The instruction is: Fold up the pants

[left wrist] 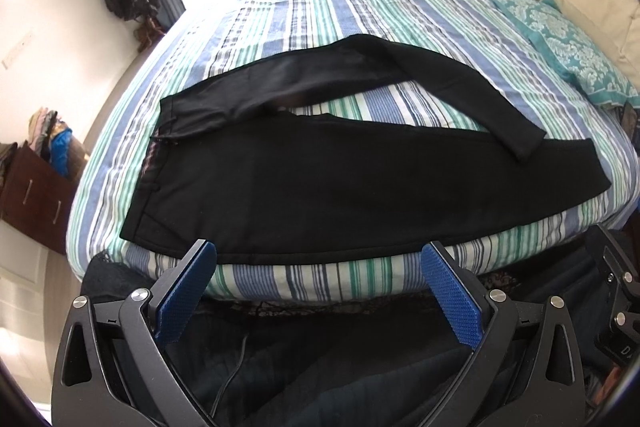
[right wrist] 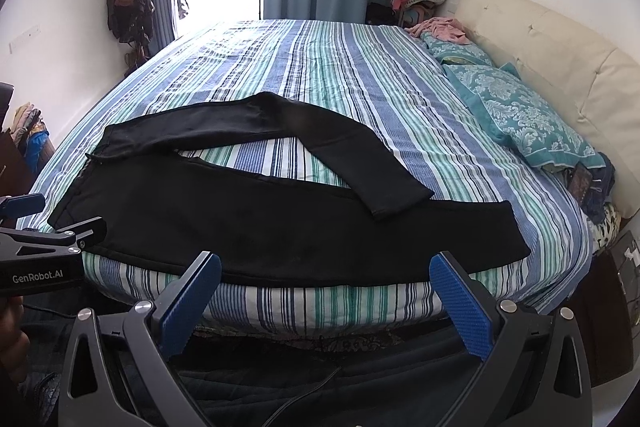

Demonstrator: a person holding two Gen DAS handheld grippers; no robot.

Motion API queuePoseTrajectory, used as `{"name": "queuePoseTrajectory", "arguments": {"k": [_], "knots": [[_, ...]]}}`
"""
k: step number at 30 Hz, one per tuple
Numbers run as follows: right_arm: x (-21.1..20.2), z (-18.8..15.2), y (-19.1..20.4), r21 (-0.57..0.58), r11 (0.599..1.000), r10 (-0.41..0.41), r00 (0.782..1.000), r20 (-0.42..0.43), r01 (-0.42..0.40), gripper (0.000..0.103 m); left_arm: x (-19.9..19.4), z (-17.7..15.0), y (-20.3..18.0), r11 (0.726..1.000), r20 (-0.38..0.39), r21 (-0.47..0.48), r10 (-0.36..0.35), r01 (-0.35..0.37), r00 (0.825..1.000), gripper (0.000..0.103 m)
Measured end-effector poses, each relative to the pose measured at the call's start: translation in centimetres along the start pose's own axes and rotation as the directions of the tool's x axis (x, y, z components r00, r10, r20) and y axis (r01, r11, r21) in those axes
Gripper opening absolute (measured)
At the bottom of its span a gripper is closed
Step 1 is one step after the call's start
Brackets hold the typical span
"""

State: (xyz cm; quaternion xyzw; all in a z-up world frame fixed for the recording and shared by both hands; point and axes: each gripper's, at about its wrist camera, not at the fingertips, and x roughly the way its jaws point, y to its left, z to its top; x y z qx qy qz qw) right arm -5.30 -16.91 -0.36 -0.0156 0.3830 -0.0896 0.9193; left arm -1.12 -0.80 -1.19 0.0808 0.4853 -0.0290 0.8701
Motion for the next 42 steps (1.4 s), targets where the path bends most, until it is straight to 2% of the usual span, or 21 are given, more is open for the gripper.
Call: {"name": "queuePoseTrajectory", "arguments": {"k": [5, 12, 25, 42], "knots": [[-0.1, 0.0, -1.1, 0.037, 0.999, -0.025, 1.0, 0.006, 0.025, 0.103, -0.2, 0.0, -0.6, 1.0, 0.0, 0.017, 0.006, -0.006, 1.0, 0.102], [-0.4, -0.2, -1.8, 0.063, 0.998, -0.014, 1.0, 0.013, 0.014, 0.103, -0.7, -0.2, -1.4, 0.999, 0.006, 0.046, 0.011, -0.011, 1.0, 0.102], [-0.9, -0.1, -1.7, 0.057, 0.998, -0.027, 0.999, 0.027, 0.025, 0.103, -1.4, -0.5, -2.7, 0.994, 0.033, 0.107, 0.031, -0.034, 0.999, 0.102], [-0.8, -0.3, -1.0, 0.031, 0.999, -0.023, 0.999, 0.023, 0.022, 0.103, -1.4, -0.6, -3.0, 0.991, 0.037, 0.123, 0.043, -0.047, 0.998, 0.102]]}}
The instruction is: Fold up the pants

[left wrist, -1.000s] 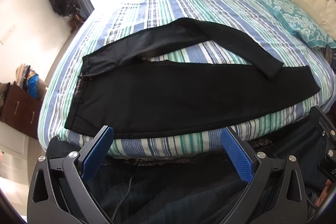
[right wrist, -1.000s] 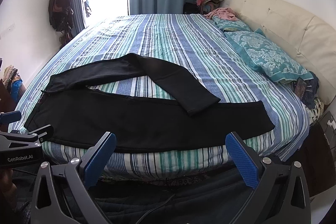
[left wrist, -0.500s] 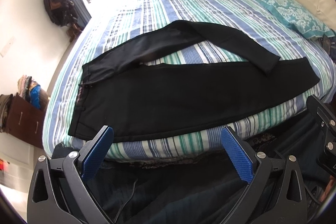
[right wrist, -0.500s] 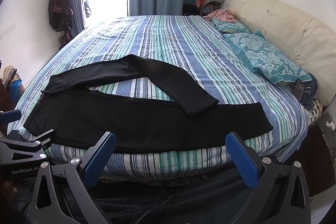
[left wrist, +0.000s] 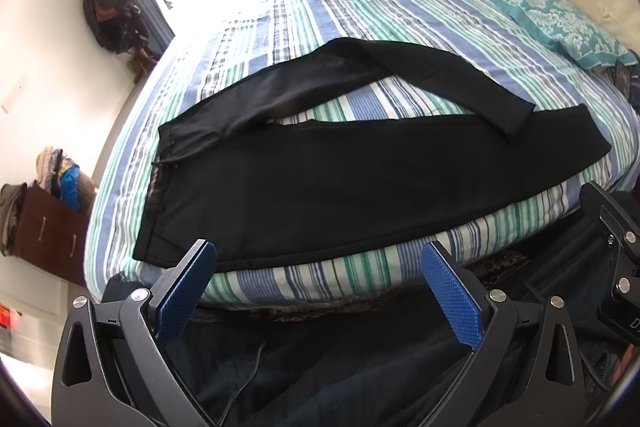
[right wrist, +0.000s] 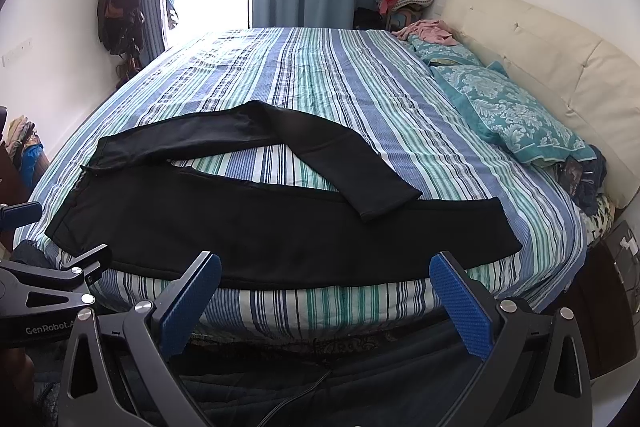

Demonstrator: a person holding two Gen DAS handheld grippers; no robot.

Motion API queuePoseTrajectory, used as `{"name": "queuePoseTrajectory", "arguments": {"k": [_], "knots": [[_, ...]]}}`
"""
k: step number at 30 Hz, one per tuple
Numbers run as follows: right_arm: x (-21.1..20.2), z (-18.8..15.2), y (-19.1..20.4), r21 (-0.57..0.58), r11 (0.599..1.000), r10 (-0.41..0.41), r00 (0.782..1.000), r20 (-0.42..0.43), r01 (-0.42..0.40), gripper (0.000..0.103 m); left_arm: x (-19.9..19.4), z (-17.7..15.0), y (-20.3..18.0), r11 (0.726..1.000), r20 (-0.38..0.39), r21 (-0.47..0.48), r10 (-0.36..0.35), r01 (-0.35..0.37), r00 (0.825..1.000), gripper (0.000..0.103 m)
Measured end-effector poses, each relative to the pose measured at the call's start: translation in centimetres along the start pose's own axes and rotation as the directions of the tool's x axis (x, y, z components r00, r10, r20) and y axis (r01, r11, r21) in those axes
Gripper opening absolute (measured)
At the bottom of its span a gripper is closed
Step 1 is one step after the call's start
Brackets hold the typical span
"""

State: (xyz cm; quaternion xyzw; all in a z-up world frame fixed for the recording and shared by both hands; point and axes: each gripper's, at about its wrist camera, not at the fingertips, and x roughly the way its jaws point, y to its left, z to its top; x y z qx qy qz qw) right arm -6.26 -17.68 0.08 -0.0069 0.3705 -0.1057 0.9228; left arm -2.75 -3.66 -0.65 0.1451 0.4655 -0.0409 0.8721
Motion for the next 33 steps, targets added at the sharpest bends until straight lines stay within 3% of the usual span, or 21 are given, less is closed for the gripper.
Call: {"name": "queuePoseTrajectory", "arguments": {"k": [11, 15, 18, 19, 20, 21, 22, 23, 25, 27, 31, 33], "knots": [[0.5, -0.2, 0.7, -0.029, 0.999, 0.022, 1.0, 0.009, -0.021, 0.103, 0.8, -0.3, 0.6, 1.0, -0.027, -0.019, -0.005, 0.005, 1.0, 0.102], [0.9, 1.2, -2.5, -0.015, 0.999, 0.052, 0.988, 0.142, -0.05, 0.103, 1.4, -0.2, 2.2, 0.997, -0.042, -0.081, -0.01, 0.007, 0.999, 0.102], [3.1, 3.5, -6.4, -0.057, 0.998, 0.013, 0.964, 0.266, 0.002, 0.103, 2.0, 0.0, 4.4, 0.987, -0.04, -0.16, 0.003, -0.01, 0.999, 0.102], [5.4, 4.1, -7.1, -0.103, 0.994, 0.002, 0.975, 0.224, 0.022, 0.103, 2.2, 0.0, 5.0, 0.983, -0.041, -0.184, 0.008, -0.015, 0.999, 0.102], [8.7, 4.6, -7.4, -0.168, 0.985, -0.011, 0.994, 0.11, 0.03, 0.102, 2.4, -0.1, 5.7, 0.978, -0.044, -0.207, 0.013, -0.021, 0.999, 0.102], [11.9, 4.6, -7.3, -0.237, 0.971, -0.025, 1.0, -0.007, 0.023, 0.099, 2.6, -0.1, 6.1, 0.975, -0.049, -0.223, 0.017, -0.027, 0.999, 0.102], [14.4, 4.2, -7.0, -0.307, 0.952, -0.02, 0.996, -0.083, -0.007, 0.083, 2.9, -0.2, 6.5, 0.971, -0.056, -0.235, 0.022, -0.034, 0.998, 0.102], [16.2, 3.7, -6.4, -0.37, 0.929, -0.012, 0.993, -0.117, -0.033, 0.077, 3.2, -0.3, 6.8, 0.968, -0.067, -0.247, 0.027, -0.043, 0.997, 0.102], [19.5, 2.5, -5.1, -0.466, 0.881, 0.002, 0.984, -0.177, -0.085, 0.077, 3.8, -0.5, 7.0, 0.964, -0.093, -0.26, 0.028, -0.051, 0.995, 0.102], [22.8, 1.4, -4.3, -0.546, 0.834, -0.043, 0.977, -0.21, -0.081, 0.077, 4.3, -0.8, 7.1, 0.964, -0.117, -0.261, 0.024, -0.054, 0.993, 0.102], [26.5, 0.0, -3.6, -0.665, 0.746, -0.095, 0.985, -0.148, -0.028, 0.075, 5.5, -1.0, 6.8, 0.968, -0.156, -0.244, 0.024, -0.062, 0.988, 0.102], [27.6, 0.3, -3.8, -0.676, 0.733, -0.066, 0.981, -0.181, -0.075, 0.043, 6.2, -1.0, 6.6, 0.97, -0.18, -0.235, 0.021, -0.063, 0.983, 0.102]]}}
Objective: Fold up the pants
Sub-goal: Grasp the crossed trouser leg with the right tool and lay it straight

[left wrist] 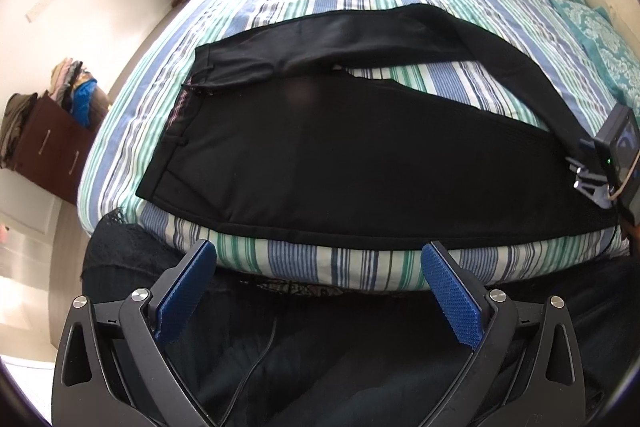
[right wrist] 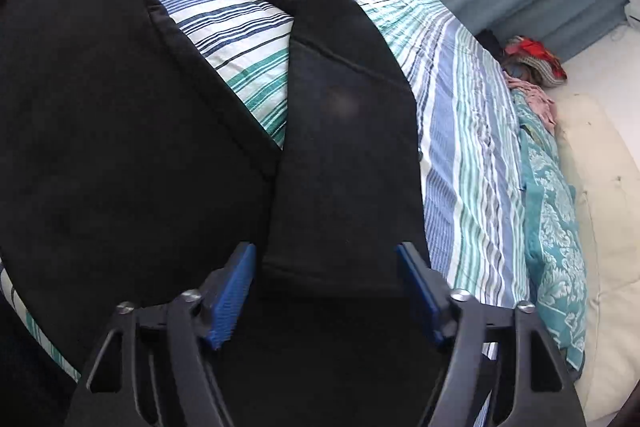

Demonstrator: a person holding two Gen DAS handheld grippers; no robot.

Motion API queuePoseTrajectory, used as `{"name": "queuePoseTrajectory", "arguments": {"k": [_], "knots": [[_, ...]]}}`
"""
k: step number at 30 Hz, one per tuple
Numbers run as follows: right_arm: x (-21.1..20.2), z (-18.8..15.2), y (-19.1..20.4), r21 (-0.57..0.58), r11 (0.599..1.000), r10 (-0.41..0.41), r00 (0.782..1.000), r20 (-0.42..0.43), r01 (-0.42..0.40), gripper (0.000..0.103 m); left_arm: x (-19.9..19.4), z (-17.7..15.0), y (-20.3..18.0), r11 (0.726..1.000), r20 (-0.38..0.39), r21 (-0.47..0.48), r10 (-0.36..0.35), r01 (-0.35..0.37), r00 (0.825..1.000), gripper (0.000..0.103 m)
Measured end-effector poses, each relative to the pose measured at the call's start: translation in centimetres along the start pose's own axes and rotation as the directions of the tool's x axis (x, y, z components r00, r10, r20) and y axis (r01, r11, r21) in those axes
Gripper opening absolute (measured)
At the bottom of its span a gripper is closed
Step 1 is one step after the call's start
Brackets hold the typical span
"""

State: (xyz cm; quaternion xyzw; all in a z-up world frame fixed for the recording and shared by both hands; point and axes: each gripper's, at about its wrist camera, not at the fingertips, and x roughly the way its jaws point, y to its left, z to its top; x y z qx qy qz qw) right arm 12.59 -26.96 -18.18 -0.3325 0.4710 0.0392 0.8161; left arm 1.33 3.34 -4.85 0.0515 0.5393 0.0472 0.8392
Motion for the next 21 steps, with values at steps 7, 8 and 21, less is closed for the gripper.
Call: {"name": "queuePoseTrajectory", "arguments": {"k": [7, 8, 21], "knots": [[-2.9, 3.7, -7.6, 0.014, 0.988, -0.157, 0.986, 0.054, 0.157, 0.012, 1.2, 1.8, -0.5, 1.0, 0.033, 0.0, 0.0, 0.0, 0.999, 0.102], [-2.9, 5.0, -9.7, 0.013, 0.982, -0.187, 0.98, 0.064, 0.187, 0.012, 1.5, 2.4, -0.9, 1.0, 0.036, 0.008, -0.001, 0.001, 0.999, 0.102], [11.7, 14.5, -39.3, 0.612, 0.748, -0.205, 0.966, -0.158, 0.259, 0.079, 4.7, 9.0, -7.3, 0.997, 0.035, 0.08, -0.016, 0.013, 0.999, 0.102]]}}
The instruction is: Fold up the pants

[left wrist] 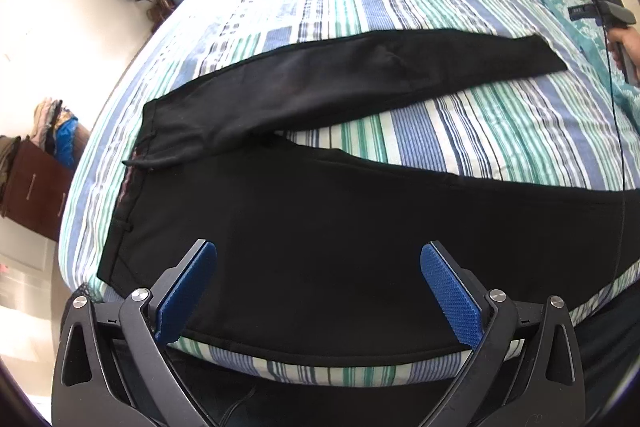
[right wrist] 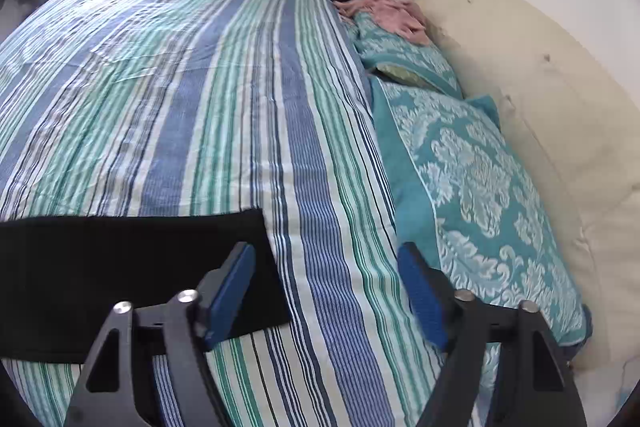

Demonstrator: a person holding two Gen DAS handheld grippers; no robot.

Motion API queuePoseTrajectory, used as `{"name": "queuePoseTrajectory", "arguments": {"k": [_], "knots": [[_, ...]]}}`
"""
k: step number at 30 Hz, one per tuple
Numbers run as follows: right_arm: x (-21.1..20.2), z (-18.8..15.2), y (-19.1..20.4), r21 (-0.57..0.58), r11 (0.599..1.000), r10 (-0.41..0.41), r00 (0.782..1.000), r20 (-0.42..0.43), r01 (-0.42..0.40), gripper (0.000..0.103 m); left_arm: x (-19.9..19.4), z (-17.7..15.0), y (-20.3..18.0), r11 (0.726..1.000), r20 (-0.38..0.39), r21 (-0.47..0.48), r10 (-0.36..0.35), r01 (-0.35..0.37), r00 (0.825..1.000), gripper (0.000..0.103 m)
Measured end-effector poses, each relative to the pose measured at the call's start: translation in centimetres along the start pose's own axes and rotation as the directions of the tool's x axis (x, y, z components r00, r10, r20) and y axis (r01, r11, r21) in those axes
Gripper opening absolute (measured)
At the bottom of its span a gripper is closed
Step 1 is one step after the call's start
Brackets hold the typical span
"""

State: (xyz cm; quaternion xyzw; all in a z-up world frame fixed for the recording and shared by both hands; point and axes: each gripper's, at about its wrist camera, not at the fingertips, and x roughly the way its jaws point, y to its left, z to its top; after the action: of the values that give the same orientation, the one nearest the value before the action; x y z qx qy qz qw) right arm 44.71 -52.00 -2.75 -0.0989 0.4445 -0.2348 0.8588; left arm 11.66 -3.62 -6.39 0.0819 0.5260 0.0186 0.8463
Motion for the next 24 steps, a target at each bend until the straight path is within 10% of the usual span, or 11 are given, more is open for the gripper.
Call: {"name": "queuePoseTrajectory", "arguments": {"k": [6, 13, 24], "knots": [[-0.1, -9.3, -3.8, 0.211, 0.96, 0.195, 0.981, -0.02, -0.186, 0.079, 2.1, -1.9, -1.0, 0.999, -0.056, 0.032, -0.017, 0.019, 0.998, 0.102], [-5.6, -24.4, -6.8, 0.288, 0.879, 0.415, 0.907, -0.072, -0.379, 0.082, 1.4, -3.2, -0.7, 0.999, -0.051, 0.019, -0.024, 0.025, 0.998, 0.102], [-4.8, -35.8, -12.5, 0.367, 0.904, 0.317, 0.919, -0.233, -0.219, 0.086, 0.8, -4.5, -2.1, 0.998, -0.085, 0.038, -0.038, 0.042, 0.996, 0.102]]}}
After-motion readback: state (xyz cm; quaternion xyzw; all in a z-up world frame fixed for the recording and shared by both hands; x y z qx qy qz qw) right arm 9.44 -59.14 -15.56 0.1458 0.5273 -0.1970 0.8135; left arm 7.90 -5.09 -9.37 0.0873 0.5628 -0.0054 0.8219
